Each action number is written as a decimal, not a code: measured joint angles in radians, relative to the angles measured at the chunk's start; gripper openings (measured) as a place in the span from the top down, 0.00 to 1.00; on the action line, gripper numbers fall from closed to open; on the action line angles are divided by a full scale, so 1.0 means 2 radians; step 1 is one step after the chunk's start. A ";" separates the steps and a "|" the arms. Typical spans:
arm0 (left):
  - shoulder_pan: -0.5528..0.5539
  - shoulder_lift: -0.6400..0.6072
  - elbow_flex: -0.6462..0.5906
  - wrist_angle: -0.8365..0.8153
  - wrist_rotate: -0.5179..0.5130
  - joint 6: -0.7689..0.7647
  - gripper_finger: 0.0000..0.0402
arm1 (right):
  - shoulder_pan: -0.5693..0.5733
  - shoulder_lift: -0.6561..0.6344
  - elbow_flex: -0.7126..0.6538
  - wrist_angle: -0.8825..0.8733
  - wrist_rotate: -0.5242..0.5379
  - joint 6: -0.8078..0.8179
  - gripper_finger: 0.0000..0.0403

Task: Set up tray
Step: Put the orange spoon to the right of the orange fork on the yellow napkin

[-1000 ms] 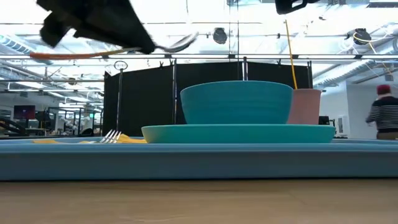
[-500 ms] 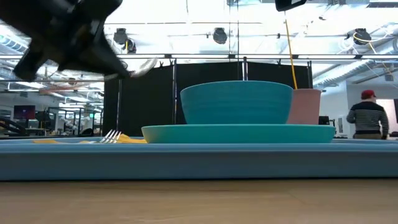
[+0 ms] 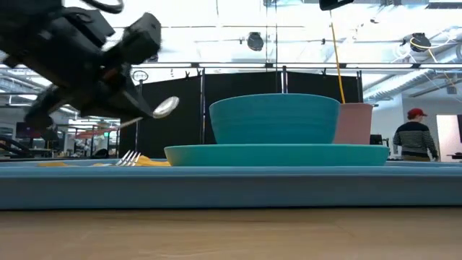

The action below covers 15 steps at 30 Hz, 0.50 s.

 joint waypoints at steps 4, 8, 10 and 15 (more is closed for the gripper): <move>0.021 0.000 0.000 0.035 0.003 0.048 0.98 | 0.000 0.000 0.000 0.000 -0.001 0.004 1.00; 0.033 0.003 0.000 0.049 0.027 0.071 0.98 | 0.000 0.000 0.000 0.000 -0.002 0.007 1.00; 0.033 0.005 0.000 0.044 0.025 0.069 0.98 | 0.000 0.000 0.000 0.000 -0.002 0.012 1.00; 0.039 0.005 -0.004 0.047 0.038 0.070 0.98 | 0.000 0.000 0.000 -0.007 -0.002 0.018 1.00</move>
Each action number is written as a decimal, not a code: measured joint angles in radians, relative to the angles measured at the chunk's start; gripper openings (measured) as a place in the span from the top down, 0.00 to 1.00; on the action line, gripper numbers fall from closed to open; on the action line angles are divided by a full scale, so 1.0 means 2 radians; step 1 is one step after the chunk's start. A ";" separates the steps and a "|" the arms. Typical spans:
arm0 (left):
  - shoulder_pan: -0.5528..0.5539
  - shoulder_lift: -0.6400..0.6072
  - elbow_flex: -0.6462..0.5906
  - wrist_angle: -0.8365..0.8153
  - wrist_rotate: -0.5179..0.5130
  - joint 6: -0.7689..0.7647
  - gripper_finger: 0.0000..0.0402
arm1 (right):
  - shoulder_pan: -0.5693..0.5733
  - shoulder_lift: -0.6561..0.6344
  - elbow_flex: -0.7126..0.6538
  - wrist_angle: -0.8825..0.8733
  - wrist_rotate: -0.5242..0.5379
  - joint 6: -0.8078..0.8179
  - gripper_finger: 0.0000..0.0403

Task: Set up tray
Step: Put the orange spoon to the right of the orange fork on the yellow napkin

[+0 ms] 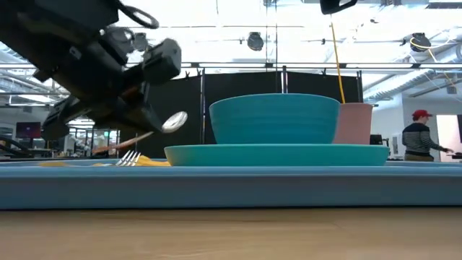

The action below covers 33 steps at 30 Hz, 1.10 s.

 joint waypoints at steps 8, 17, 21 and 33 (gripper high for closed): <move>0.000 0.000 -0.063 0.089 0.015 -0.014 0.98 | 0.003 0.000 -0.007 0.005 0.000 0.003 1.00; 0.001 0.000 -0.084 0.126 0.020 -0.018 0.98 | 0.003 0.000 -0.028 0.047 0.000 0.003 1.00; 0.001 0.000 -0.084 0.129 0.026 -0.020 0.98 | 0.003 0.000 -0.029 0.048 0.000 0.003 1.00; 0.000 0.000 -0.084 0.136 0.036 -0.032 0.98 | 0.003 0.000 -0.029 0.055 0.000 0.003 1.00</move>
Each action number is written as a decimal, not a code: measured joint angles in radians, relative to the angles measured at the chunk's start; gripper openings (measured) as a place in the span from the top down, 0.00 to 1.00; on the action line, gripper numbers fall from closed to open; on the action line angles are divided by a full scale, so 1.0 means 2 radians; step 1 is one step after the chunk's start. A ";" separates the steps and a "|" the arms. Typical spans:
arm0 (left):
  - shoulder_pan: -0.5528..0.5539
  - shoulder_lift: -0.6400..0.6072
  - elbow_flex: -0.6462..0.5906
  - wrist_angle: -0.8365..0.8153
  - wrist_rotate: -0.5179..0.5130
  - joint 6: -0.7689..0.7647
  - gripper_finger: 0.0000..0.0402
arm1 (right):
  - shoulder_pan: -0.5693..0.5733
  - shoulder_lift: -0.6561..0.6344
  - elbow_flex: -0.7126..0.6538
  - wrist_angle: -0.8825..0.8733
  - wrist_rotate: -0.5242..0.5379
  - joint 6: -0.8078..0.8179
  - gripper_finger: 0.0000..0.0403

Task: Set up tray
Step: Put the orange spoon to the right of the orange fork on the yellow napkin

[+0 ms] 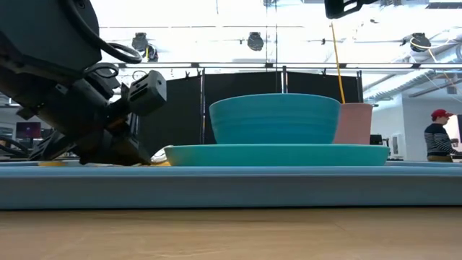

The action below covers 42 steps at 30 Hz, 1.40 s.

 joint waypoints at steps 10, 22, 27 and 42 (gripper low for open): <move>0.000 0.000 0.000 0.005 -0.006 -0.013 0.98 | 0.000 0.000 0.000 0.000 0.000 0.000 1.00; 0.000 0.000 0.000 0.002 0.004 -0.014 0.96 | 0.000 0.000 0.000 0.000 0.000 0.000 1.00; 0.000 0.000 0.000 0.002 0.001 -0.017 0.93 | 0.000 0.000 0.000 0.000 0.000 0.000 1.00; -0.006 -0.001 0.000 0.002 -0.011 -0.015 0.89 | 0.000 0.000 0.000 0.000 0.000 0.000 1.00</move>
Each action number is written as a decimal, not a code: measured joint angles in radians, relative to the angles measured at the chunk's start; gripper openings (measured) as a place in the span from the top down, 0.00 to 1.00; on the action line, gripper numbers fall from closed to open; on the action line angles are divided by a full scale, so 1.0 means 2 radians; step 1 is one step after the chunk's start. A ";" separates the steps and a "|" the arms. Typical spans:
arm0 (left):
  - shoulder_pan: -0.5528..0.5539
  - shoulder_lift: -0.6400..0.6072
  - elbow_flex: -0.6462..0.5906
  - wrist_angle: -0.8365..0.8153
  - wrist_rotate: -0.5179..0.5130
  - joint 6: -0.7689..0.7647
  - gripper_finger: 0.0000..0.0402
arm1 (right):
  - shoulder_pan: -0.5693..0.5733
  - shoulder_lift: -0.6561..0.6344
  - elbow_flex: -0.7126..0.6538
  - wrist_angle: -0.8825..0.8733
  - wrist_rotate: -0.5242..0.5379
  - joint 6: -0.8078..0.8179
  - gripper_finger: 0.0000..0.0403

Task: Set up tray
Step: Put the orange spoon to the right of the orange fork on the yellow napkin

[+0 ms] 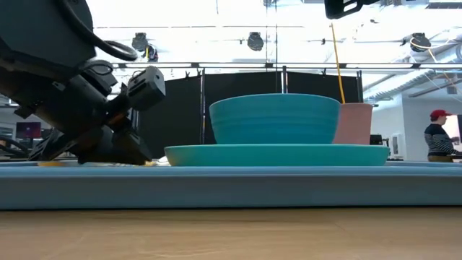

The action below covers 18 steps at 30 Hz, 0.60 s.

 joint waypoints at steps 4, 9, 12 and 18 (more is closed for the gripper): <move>-0.009 -0.002 0.000 -0.002 -0.028 0.012 0.89 | 0.000 0.000 0.000 0.000 0.000 0.000 1.00; -0.020 -0.005 0.000 -0.021 -0.051 0.000 0.89 | 0.000 0.000 0.000 0.000 0.000 0.000 1.00; -0.030 -0.010 0.000 -0.025 -0.072 0.001 0.89 | 0.000 0.000 0.000 0.000 0.000 0.000 1.00; -0.057 -0.049 0.000 -0.021 -0.091 0.100 0.89 | 0.000 0.000 0.000 0.010 0.000 0.013 1.00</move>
